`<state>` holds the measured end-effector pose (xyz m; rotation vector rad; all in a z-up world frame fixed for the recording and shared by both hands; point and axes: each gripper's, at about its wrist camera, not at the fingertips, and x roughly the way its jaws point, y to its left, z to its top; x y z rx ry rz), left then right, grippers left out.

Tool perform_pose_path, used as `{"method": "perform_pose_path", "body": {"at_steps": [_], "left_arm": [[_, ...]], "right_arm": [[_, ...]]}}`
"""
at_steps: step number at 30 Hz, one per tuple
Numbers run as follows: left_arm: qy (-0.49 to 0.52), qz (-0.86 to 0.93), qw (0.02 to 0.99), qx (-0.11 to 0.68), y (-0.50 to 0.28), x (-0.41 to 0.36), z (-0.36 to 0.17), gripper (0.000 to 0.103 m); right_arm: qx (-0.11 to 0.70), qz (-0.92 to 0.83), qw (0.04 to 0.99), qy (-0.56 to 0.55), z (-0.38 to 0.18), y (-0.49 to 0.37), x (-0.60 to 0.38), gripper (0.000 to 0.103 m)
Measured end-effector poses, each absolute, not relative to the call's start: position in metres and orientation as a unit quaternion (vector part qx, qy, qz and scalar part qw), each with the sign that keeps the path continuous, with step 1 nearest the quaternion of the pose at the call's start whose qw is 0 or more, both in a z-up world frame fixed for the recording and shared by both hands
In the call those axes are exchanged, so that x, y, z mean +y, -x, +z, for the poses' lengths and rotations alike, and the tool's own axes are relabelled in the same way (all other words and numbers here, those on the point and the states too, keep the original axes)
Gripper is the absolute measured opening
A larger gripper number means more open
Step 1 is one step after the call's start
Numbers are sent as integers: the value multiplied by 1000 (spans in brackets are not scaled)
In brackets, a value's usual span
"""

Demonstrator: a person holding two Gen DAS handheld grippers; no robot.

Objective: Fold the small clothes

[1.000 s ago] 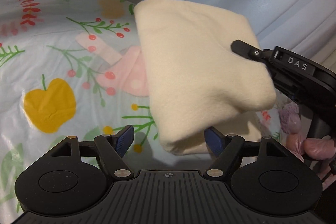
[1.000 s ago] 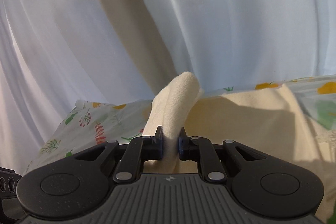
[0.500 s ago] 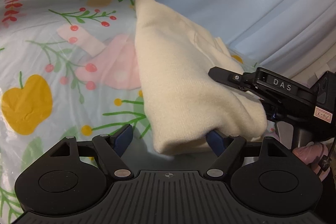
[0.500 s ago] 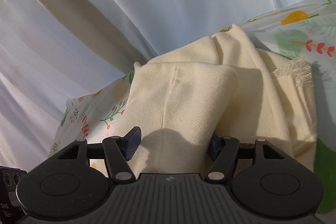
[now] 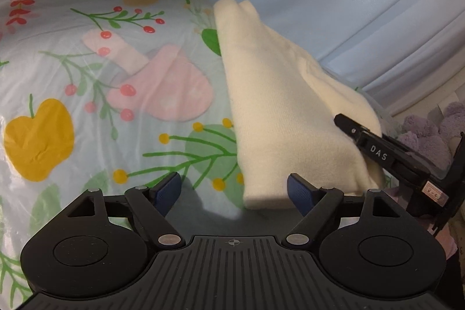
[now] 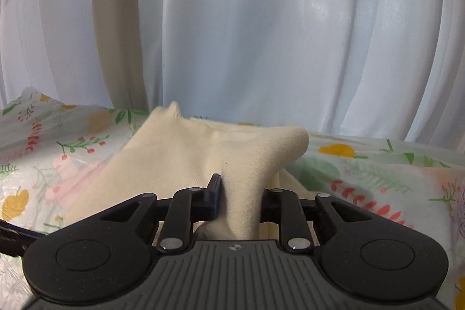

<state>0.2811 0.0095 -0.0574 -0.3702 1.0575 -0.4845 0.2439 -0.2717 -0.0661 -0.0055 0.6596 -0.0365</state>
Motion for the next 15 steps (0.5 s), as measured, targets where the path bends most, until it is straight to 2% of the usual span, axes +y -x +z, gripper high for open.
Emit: {"method": "perform_pose_path", "body": {"at_steps": [2, 3, 7, 10, 12, 14, 15], "left_arm": [[178, -231, 819, 494, -281, 13, -55, 87], [178, -231, 820, 493, -281, 14, -53, 88], [186, -228, 828, 477, -282, 19, -42, 89], [194, -236, 830, 467, -287, 14, -36, 91], [187, -236, 832, 465, -292, 6, -33, 91], [180, -237, 834, 464, -294, 2, -32, 92], [180, -237, 833, 466, -296, 1, -33, 93]], "right_arm": [[307, -42, 950, -32, -63, -230, -285, 42], [301, -52, 951, -46, -58, -222, -289, 45], [246, -13, 964, -99, -25, -179, -291, 44], [252, 59, 963, -74, -23, -176, -265, 32], [289, 73, 954, -33, -38, -188, -244, 16], [352, 46, 935, -6, -65, -200, -242, 14], [333, 50, 942, -10, -73, -195, -248, 13]]}}
